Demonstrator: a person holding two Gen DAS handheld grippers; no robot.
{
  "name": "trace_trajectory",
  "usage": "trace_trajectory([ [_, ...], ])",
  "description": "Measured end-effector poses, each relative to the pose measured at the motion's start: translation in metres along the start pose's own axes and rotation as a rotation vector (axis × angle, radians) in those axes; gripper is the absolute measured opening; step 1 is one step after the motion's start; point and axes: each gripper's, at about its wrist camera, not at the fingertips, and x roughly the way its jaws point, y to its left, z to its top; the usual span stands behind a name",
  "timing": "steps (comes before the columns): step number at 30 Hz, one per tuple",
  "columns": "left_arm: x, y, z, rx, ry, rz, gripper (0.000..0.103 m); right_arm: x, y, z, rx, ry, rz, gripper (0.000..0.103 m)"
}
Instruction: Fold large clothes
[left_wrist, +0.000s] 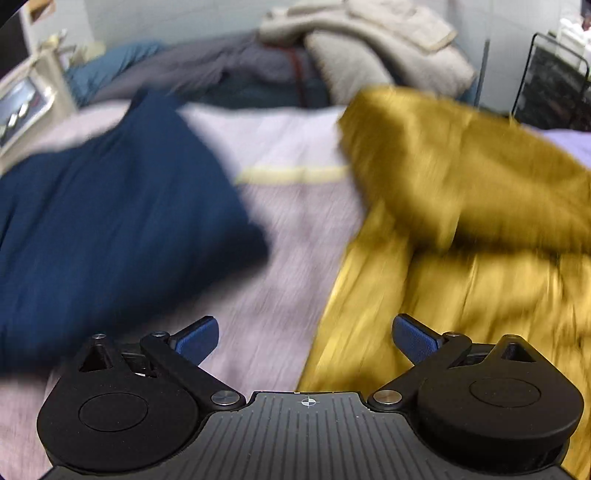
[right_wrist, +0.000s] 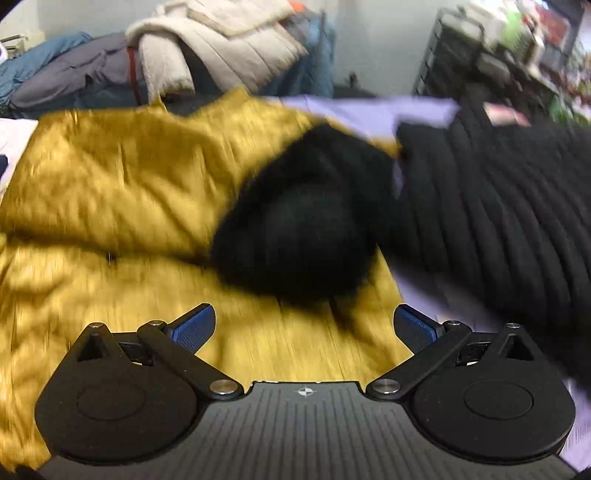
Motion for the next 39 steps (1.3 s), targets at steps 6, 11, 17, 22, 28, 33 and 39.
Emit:
trace_trajectory([
  [6, -0.028, 0.060, -0.060, -0.158, 0.093, -0.072, 0.103, -0.032, -0.038, -0.059, 0.101, 0.105, 0.007, 0.102],
  [11, -0.036, 0.062, -0.078, -0.173, 0.113, -0.143, 0.103, -0.046, -0.064, -0.101, 0.210, 0.173, 0.006, 0.102],
  [17, -0.017, 0.029, -0.074, -0.102, 0.176, -0.215, 0.103, -0.052, -0.086, -0.135, 0.374, 0.234, 0.001, 0.102],
  [22, -0.009, 0.014, -0.078, -0.030, 0.188, -0.202, 0.103, -0.049, -0.099, -0.158, 0.456, 0.258, 0.031, 0.102],
  [28, -0.012, 0.005, -0.079, 0.017, 0.211, -0.247, 0.103, -0.063, -0.091, -0.165, 0.420, 0.234, 0.090, 0.086],
  [33, -0.018, -0.004, -0.086, 0.013, 0.217, -0.294, 0.103, -0.068, -0.089, -0.165, 0.383, 0.232, 0.102, 0.079],
  [39, -0.018, -0.011, -0.088, 0.061, 0.207, -0.252, 0.103, -0.058, -0.090, -0.163, 0.348, 0.259, 0.114, 0.077],
])
